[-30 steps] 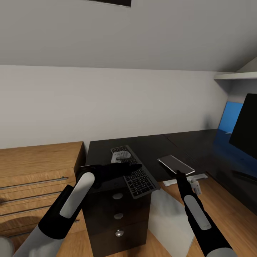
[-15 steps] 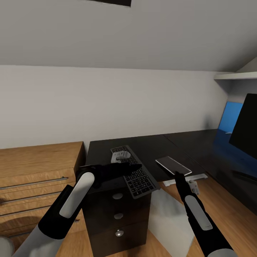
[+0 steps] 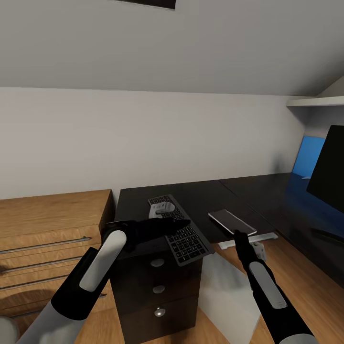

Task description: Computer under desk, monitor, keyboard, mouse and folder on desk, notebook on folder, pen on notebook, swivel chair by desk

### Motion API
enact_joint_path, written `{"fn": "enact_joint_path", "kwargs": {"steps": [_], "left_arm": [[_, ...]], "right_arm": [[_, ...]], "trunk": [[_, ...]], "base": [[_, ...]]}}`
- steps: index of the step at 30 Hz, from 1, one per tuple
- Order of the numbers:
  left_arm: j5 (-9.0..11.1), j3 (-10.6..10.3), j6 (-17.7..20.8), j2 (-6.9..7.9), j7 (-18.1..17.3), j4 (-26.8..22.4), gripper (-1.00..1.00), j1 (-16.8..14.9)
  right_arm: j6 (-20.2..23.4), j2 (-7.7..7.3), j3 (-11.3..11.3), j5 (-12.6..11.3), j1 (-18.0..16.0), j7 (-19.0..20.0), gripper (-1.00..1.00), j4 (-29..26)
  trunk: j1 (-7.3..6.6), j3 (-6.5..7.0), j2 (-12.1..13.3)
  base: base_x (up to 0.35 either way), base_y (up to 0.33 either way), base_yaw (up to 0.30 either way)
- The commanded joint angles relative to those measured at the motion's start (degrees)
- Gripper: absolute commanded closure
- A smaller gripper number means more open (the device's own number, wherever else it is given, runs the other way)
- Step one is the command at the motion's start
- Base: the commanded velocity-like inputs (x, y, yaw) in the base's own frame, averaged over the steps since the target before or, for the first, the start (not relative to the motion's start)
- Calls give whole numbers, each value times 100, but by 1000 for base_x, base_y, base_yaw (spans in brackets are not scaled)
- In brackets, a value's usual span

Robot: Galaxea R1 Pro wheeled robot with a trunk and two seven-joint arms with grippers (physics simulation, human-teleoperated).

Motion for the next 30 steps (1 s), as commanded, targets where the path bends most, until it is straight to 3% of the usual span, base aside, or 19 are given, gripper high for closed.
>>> {"fn": "enact_joint_path", "kwargs": {"steps": [1, 2, 6, 24, 25, 30], "left_arm": [[87, -8, 4, 5, 59, -6, -100, -7], [201, -8, 5, 5, 59, -5, -100, -8], [247, -9, 3, 5, 59, -4, -100, -6], [265, -17, 4, 2, 59, -4, -100, -8], [264, -17, 4, 2, 59, -4, -100, -8], [266, -17, 4, 1, 59, -4, -100, -6]], "right_arm": [[-64, -8, 26, -175, -1, -27, 100, 36], [-63, -10, 25, -284, -1, -35, 100, 39], [-65, -5, 28, -322, -1, -38, 100, 54], [-82, 6, 41, -314, -1, -48, 100, 71], [-87, 6, 42, -314, -1, -48, -100, 71], [-97, 6, 42, -314, -1, -51, -100, 71]], "trunk": [[0, -7, -2], [0, -7, -2], [0, -7, -2], [0, -7, -2], [0, -7, -2], [0, -7, -2]], "base": [[0, 0, 0], [0, 0, 0], [8, 1, 0], [56, 13, 0], [0, 0, 0], [0, 0, 0]]}}
